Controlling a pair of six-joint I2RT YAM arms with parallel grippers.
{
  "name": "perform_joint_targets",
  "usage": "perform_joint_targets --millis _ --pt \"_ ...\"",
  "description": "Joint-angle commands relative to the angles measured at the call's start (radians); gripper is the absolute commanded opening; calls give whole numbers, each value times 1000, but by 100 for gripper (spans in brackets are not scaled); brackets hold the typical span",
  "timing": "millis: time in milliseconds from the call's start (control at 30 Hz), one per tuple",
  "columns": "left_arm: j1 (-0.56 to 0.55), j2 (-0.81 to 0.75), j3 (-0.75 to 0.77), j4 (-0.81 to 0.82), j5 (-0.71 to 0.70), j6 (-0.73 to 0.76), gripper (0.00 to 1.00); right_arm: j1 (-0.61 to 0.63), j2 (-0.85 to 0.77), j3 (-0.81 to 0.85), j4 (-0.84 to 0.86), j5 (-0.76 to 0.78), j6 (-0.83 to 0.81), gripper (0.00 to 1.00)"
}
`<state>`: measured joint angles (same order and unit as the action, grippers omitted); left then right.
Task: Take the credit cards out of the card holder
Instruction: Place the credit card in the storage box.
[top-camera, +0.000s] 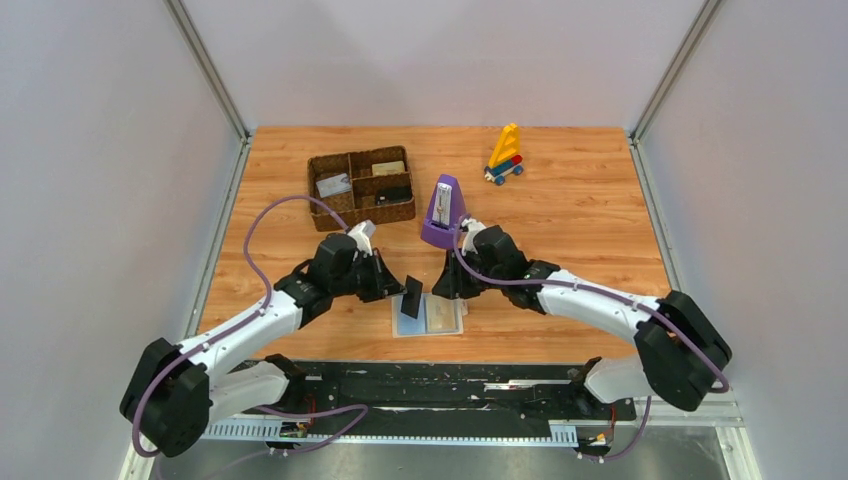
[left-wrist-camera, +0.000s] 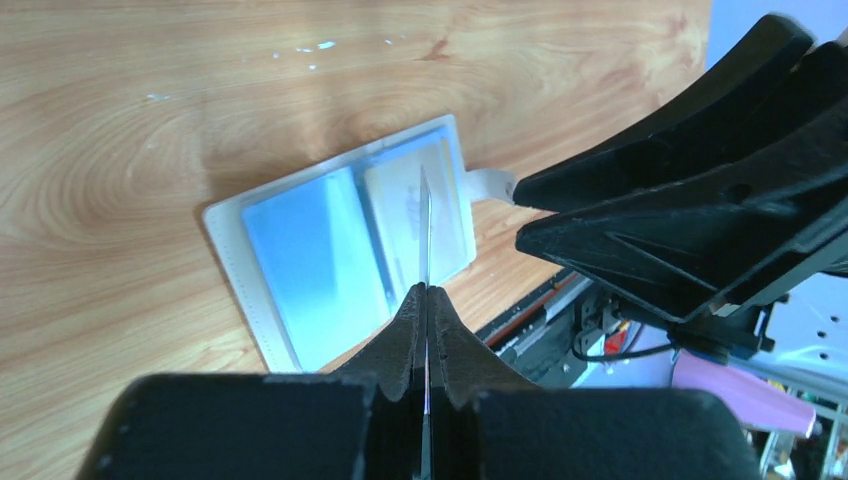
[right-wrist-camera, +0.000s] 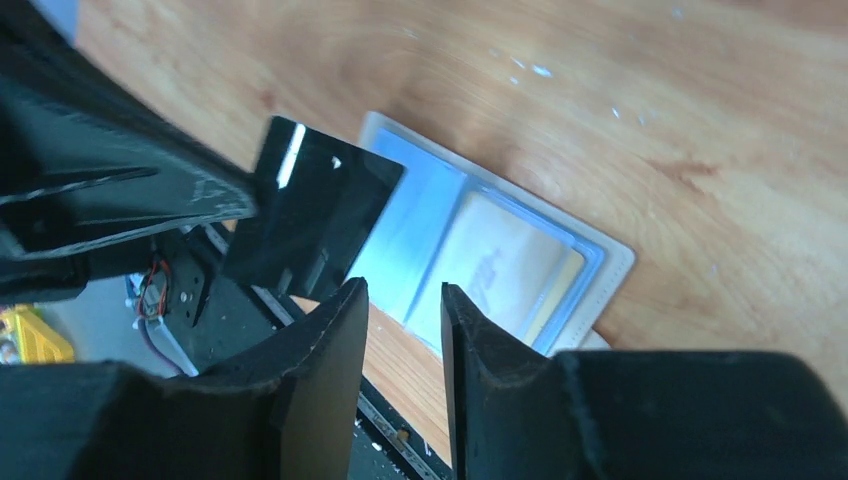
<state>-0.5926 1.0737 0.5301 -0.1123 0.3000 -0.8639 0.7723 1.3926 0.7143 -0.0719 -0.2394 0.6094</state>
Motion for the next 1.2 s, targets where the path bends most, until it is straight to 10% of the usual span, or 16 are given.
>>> perform_joint_targets --millis 0,600,1167 --pt "4 -31 73 -44 71 68 0 -3 -98 45 21 -74 -199 36" --pt "6 -44 97 -105 -2 -420 0 337 -336 -171 376 312 -770 66" --pt "6 -62 65 -66 15 -569 0 493 -122 -122 429 582 -925 63"
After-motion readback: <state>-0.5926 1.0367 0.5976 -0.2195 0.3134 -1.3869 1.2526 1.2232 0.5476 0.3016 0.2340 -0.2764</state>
